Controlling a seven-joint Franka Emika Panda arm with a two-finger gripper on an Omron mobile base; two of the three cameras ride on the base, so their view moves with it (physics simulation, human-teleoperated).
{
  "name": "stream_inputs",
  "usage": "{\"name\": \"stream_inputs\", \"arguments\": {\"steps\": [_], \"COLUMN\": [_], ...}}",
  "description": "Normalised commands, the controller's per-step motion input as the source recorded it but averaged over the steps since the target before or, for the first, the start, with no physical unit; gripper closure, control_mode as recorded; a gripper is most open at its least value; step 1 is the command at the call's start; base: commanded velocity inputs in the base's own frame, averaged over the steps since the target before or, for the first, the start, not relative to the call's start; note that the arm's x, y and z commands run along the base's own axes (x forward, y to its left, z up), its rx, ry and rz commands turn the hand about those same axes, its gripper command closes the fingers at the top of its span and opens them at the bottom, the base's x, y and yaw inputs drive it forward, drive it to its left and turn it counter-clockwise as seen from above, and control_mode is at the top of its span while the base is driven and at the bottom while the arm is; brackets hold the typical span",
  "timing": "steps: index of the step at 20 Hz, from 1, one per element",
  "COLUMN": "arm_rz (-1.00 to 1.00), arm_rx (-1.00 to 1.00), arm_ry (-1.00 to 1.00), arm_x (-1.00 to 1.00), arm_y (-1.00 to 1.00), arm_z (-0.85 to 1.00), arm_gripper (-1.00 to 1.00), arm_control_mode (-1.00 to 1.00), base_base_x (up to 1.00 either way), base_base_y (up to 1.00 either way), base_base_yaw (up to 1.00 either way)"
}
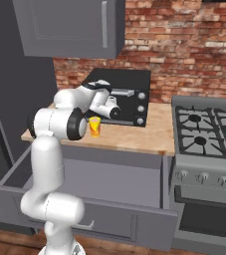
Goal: Pick up the straw from the right drawer and put it inside the smoothie cup.
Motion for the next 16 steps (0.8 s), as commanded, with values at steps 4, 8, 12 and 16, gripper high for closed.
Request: {"name": "stream_inputs", "arguments": {"steps": [4, 8, 12, 16], "arm_rz": [0.0, 0.0, 0.0, 0.0], "arm_rx": [0.0, 0.0, 0.0, 0.0], "arm_ry": [-0.05, -0.04, -0.05, -0.03], "arm_x": [0.15, 0.09, -0.07, -0.3], "arm_y": [0.0, 0.0, 0.0, 0.0], "arm_z": [-0.06, -0.16, -0.09, 0.0], "arm_gripper": [1.0, 1.0, 1.0, 1.0], "arm_control_mode": [-1.0, -1.0, -1.0, -1.0], "base_base_x": [0.0, 0.0, 0.0, 0.0], "base_base_y": [0.0, 0.0, 0.0, 0.0], "base_base_yaw": [0.0, 0.0, 0.0, 0.0]}}
